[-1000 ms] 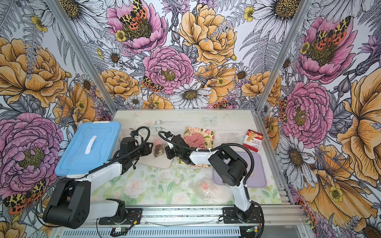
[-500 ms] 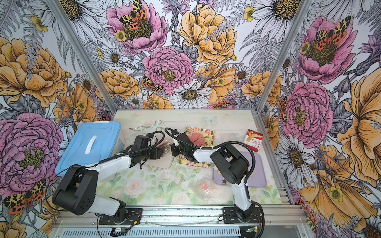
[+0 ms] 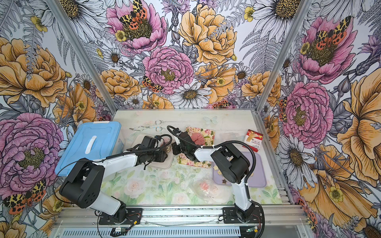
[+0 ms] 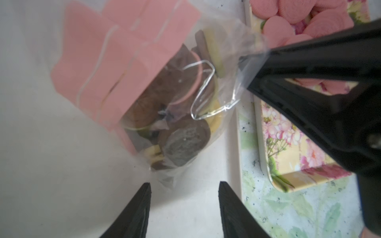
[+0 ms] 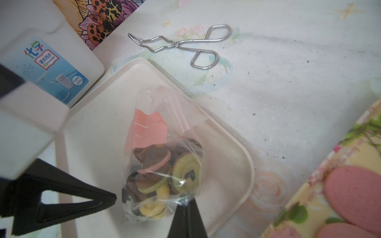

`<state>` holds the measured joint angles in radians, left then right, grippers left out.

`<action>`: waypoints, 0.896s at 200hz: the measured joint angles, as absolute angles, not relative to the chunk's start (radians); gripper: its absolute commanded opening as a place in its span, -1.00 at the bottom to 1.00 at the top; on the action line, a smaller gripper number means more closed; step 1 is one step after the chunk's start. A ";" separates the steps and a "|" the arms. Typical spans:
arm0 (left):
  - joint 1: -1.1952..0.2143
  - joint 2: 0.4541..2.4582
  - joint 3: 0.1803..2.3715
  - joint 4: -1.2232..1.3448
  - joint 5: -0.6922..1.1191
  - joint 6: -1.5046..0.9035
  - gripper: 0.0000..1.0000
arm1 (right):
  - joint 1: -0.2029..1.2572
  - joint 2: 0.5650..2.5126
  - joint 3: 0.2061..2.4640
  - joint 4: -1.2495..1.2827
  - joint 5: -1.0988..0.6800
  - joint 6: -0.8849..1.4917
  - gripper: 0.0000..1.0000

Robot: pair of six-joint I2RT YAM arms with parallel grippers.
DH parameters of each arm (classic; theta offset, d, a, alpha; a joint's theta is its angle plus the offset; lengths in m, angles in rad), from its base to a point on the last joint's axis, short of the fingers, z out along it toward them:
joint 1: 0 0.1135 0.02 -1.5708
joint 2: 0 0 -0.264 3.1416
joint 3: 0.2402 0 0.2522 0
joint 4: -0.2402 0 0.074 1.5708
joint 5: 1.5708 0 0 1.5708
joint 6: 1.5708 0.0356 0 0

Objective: Pour cookies out of the ziploc bag
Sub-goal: 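Pour the cookies out of the ziploc bag onto the tray.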

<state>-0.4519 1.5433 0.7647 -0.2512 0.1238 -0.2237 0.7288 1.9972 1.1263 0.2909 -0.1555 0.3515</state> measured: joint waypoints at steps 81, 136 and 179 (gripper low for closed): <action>-0.465 1.586 0.799 -0.307 0.067 -0.224 -0.12 | 0.729 1.997 1.126 0.297 -0.167 0.359 -1.00; -0.494 1.639 0.838 -0.318 0.022 -0.217 -0.29 | 0.729 1.997 1.126 0.299 -0.174 0.359 -1.00; -0.495 1.647 0.845 -0.322 -0.001 -0.209 -0.59 | 0.729 1.997 1.126 0.308 -0.179 0.360 -1.00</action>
<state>-0.4946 1.6470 0.8452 -0.3222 -0.0010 -0.2092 0.7288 1.9972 1.1263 0.3077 -0.1787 0.3599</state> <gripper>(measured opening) 0.243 0.042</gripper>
